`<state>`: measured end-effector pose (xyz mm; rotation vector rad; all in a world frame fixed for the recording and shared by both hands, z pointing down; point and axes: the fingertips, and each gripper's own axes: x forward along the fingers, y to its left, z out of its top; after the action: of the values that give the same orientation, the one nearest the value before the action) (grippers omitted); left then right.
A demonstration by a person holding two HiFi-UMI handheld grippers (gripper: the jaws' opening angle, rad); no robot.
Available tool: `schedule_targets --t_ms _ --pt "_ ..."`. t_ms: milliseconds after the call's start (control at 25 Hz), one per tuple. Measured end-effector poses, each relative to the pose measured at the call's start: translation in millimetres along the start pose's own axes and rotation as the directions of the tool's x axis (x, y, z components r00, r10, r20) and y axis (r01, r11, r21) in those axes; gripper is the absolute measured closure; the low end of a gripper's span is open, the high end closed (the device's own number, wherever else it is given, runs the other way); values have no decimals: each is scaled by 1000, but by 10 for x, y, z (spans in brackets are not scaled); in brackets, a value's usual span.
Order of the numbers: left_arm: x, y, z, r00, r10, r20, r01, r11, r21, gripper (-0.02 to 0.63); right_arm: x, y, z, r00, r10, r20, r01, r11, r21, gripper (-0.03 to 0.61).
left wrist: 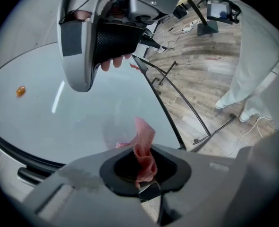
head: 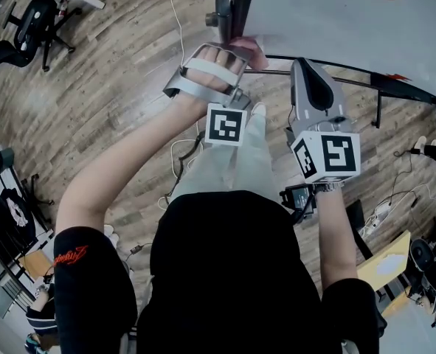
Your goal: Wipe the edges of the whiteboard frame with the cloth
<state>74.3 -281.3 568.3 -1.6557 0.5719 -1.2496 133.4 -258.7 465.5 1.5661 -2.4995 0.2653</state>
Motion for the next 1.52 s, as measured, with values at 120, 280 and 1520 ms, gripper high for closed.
schedule_targets --t_ms 120,280,1520 --pt "24 -88 -5 1000 -5 -1 5 1000 0 574 9 18 -74 1000 0 -7 0 1000 2 577" --pt "51 -207 -13 1000 -12 -5 12 1000 -6 574 13 32 -177 1000 -4 -19 4 1000 9 577" --pt "428 -789 -62 999 -50 -4 50 999 -20 574 118 -8 -607 996 -9 -83 12 999 43 577"
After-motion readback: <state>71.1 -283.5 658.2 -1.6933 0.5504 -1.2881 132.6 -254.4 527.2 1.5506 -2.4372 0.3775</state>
